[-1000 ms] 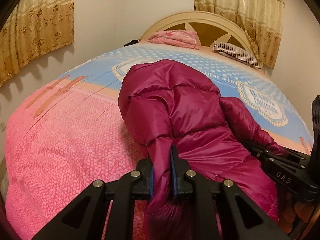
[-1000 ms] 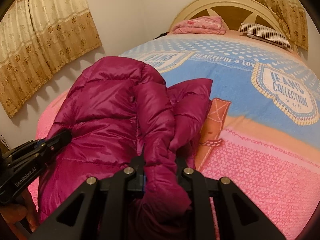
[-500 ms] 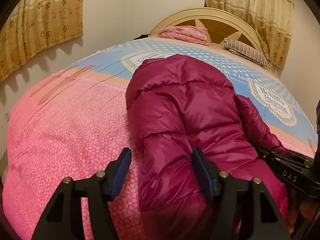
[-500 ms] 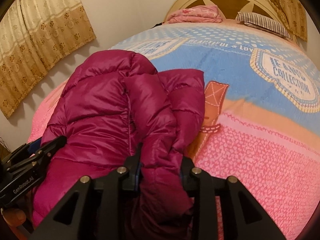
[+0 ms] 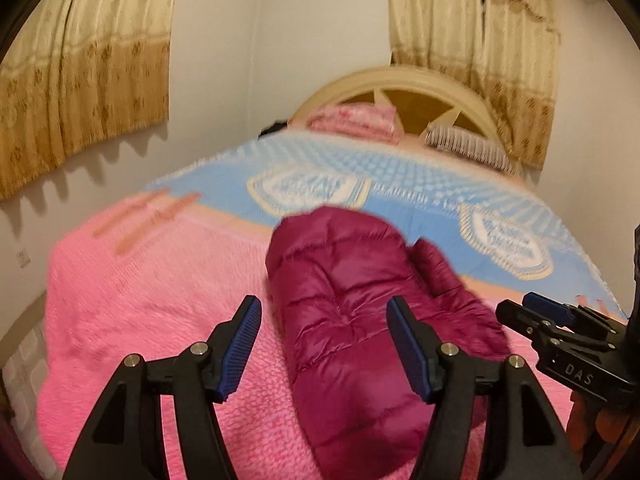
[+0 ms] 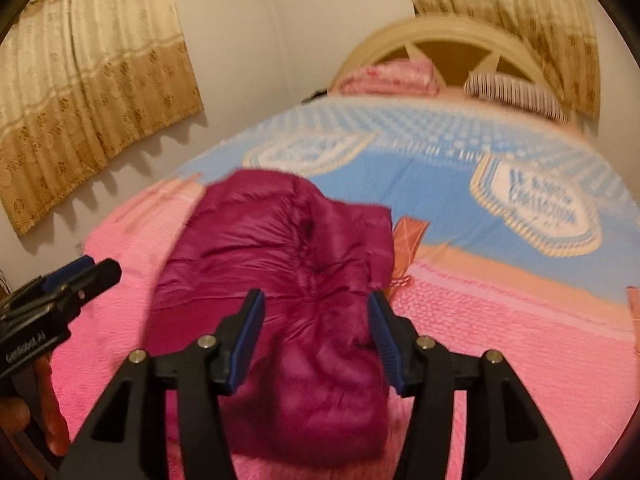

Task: Fold large clothes

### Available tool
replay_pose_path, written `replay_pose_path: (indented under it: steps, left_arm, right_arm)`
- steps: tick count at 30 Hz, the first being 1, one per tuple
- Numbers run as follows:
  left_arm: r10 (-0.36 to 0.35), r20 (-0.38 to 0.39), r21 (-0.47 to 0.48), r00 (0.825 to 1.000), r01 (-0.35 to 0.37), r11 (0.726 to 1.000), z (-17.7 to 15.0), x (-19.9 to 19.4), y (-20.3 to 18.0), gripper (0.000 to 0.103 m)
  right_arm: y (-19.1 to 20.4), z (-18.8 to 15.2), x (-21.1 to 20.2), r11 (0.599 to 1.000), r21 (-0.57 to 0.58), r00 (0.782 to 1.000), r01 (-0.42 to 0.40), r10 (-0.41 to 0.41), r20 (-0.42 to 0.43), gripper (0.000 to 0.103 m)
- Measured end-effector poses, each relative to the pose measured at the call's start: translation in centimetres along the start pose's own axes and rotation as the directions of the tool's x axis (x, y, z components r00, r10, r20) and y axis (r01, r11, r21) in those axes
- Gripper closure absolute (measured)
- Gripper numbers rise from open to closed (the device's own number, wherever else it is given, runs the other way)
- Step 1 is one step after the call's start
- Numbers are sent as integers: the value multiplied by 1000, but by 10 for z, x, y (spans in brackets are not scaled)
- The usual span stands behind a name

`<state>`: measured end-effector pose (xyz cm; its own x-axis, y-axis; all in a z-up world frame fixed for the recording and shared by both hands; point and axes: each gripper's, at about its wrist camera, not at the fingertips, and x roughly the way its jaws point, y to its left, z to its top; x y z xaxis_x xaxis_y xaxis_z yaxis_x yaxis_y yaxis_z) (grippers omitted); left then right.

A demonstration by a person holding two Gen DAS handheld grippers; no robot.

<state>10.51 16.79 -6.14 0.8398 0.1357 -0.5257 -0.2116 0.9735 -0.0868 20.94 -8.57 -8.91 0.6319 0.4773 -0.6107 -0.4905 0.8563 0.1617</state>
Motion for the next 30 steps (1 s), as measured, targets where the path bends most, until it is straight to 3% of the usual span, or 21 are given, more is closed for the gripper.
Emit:
replay_pose_path:
  steps: [4, 10, 30]
  left_arm:
    - [-23, 68, -24, 997, 25, 999, 13, -37, 2, 35]
    - [-50, 131, -21, 990, 53, 998, 20, -62, -2, 31]
    - [-47, 120, -9, 992, 49, 999, 15, -59, -9, 30]
  right_arm:
    - [16, 1, -47, 1000, -22, 996, 8, -6, 94, 37]
    - [32, 7, -84, 998, -57, 984, 16, -6, 177, 37]
    - [39, 6, -91, 998, -70, 981, -1, 15, 194, 36]
